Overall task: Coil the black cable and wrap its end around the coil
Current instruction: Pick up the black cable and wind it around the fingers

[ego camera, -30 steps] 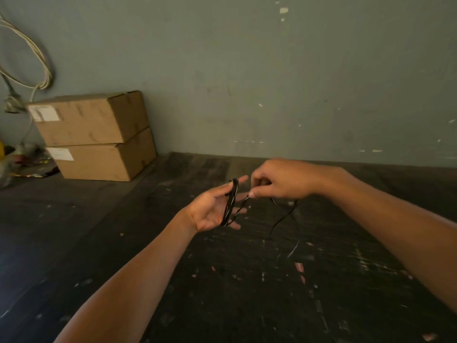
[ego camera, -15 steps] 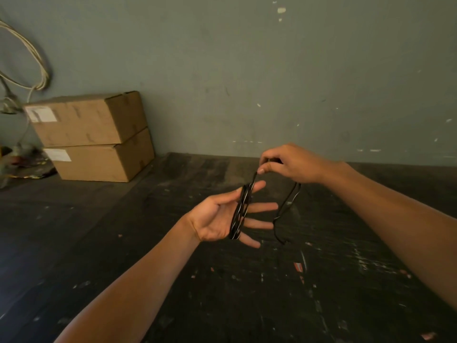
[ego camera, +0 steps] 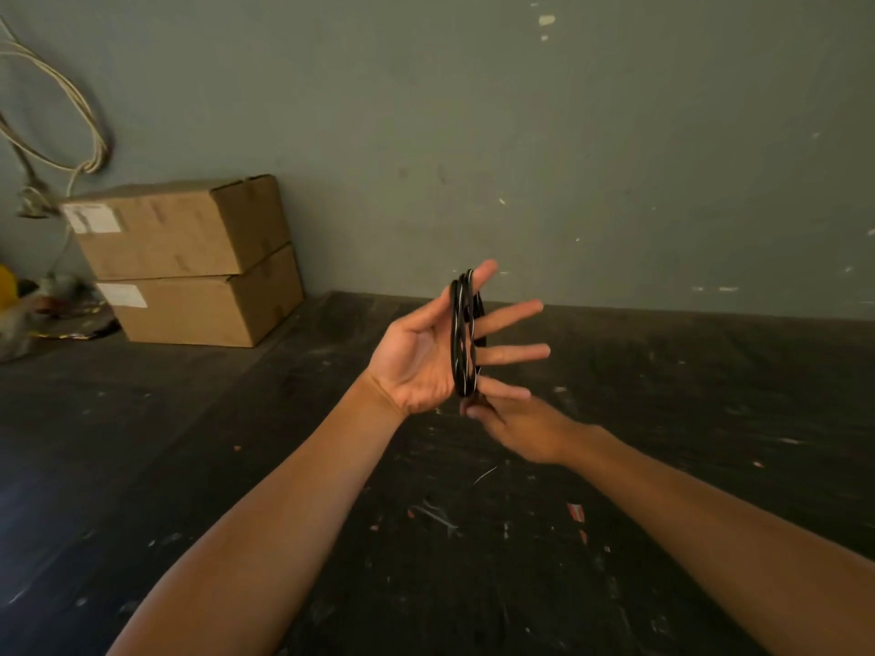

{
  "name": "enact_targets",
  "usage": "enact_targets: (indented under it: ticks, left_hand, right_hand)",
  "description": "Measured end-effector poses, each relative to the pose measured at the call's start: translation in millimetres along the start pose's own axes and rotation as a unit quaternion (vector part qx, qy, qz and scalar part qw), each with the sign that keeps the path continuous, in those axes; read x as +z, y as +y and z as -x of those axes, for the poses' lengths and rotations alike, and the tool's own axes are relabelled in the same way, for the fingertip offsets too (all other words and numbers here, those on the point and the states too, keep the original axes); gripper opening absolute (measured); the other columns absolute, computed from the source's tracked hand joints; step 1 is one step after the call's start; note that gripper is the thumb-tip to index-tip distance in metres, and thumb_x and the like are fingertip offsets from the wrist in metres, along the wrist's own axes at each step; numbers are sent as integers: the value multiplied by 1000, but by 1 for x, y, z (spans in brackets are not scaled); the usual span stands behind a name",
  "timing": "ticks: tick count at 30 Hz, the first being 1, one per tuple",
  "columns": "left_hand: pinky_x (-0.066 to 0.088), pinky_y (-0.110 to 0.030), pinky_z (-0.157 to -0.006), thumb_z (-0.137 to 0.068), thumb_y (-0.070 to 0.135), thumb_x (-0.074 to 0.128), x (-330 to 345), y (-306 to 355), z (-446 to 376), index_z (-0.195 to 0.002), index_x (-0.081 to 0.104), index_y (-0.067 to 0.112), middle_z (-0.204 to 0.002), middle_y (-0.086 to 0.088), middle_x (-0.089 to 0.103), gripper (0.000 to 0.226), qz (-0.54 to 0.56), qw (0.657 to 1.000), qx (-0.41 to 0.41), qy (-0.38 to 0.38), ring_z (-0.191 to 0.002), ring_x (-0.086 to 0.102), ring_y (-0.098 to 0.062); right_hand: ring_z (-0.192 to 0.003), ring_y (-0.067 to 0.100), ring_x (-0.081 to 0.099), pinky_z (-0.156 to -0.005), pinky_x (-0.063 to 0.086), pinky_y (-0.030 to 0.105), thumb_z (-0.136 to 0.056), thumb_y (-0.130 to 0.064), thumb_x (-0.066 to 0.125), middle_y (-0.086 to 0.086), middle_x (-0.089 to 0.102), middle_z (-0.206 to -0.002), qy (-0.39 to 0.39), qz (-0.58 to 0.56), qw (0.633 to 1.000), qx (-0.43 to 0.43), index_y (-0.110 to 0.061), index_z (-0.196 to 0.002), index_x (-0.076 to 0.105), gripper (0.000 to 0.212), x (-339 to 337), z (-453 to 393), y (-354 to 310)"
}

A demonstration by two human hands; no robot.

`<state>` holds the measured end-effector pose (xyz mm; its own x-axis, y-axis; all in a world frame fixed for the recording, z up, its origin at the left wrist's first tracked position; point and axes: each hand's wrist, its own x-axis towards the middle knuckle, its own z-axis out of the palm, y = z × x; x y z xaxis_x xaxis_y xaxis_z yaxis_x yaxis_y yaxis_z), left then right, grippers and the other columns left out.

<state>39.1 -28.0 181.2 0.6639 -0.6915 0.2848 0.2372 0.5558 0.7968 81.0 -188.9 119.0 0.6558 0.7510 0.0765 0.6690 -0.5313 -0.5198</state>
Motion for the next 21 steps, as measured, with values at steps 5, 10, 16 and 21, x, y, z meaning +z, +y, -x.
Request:
enact_targets:
  ticks: [5,10,16,21]
  left_hand:
    - [21,-77,-99,-99,38,40,-12,9,-1,-145,43,34,-159,-19,24,46,13,996,26,79,-140,18,-57]
    - [25,-79,-96,-95,40,43,-26,9,2,-140,49,36,-153,-21,37,46,-1,983,58,175,-135,32,-57]
    - [30,-79,-98,-94,41,40,-36,6,5,-138,49,38,-153,-17,37,45,-36,960,73,267,-138,28,-54]
    - [17,-76,-107,-100,42,35,-55,2,15,-139,48,41,-157,-12,32,41,-101,934,14,341,-144,20,-49]
  right_hand:
    - [-57,-3,53,-59,40,18,-101,-23,47,-10,53,-67,2,-59,998,-10,-18,-110,58,15,18,4,-21]
    - [-58,3,58,-60,49,23,-100,-25,48,-2,63,-69,-39,-71,997,-6,-18,-113,57,17,17,7,-36]
    - [-65,9,65,-70,56,33,-98,-25,51,-7,65,-67,-87,-8,996,-3,-16,-107,64,19,0,9,-46]
    - [-64,3,61,-71,54,34,-96,-29,54,-10,62,-68,-92,97,991,-18,-19,-104,67,18,-24,14,-56]
